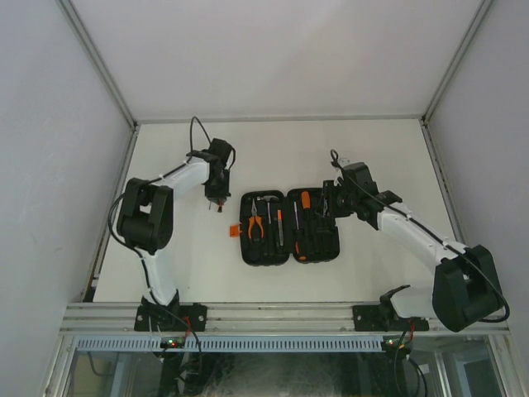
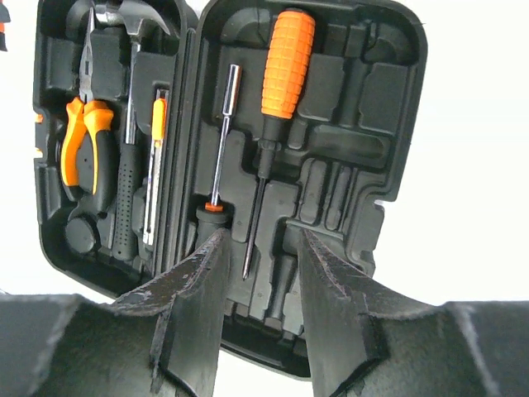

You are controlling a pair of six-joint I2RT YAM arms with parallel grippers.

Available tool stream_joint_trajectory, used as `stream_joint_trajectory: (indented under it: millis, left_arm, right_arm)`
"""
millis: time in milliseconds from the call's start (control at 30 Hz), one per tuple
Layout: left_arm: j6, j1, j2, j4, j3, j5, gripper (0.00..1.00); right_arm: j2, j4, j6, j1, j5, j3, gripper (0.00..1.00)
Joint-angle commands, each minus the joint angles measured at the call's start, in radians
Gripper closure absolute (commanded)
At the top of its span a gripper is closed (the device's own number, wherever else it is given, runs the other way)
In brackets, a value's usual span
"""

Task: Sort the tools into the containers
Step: Pick up the screwdriver from the center of the board.

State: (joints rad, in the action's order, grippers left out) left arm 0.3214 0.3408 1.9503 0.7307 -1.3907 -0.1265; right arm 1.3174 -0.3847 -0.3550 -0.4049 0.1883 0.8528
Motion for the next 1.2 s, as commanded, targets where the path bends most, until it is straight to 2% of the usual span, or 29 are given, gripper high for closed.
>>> stream_joint_trajectory:
  millis: [0,333,600,833,967,1167]
  left_arm:
    - [0.005,0.008,-0.14,-0.053,0.036,0.027,0.91]
    - [-0.015,0.052,-0.309,-0.12,0.09,0.163,0.95]
    - [-0.053,0.135,-0.433,-0.177,0.149,0.333,1.0]
    - [0.004,0.255,-0.477,-0.281,0.185,0.395,1.0]
    - [0.082,0.289,-0.472,-0.362,0.192,0.453,1.0]
    - [0.15,0.308,-0.448,-0.439,0.169,0.52,1.0]
  right_arm:
    - [-0.076,0.047,-0.023,0.008,-0.051,-0.016,0.62]
    - [-0.22,0.139,-0.093,0.047,-0.118,-0.088,0.59]
    - [-0.337,0.243,-0.079,0.066,-0.096,-0.132,0.49]
    - [-0.329,0.265,-0.294,0.092,-0.069,-0.136,0.48]
    - [-0.312,0.394,-0.447,0.072,0.018,-0.182,0.49]
    - [-0.29,0.506,-0.471,-0.017,0.026,-0.189,0.49]
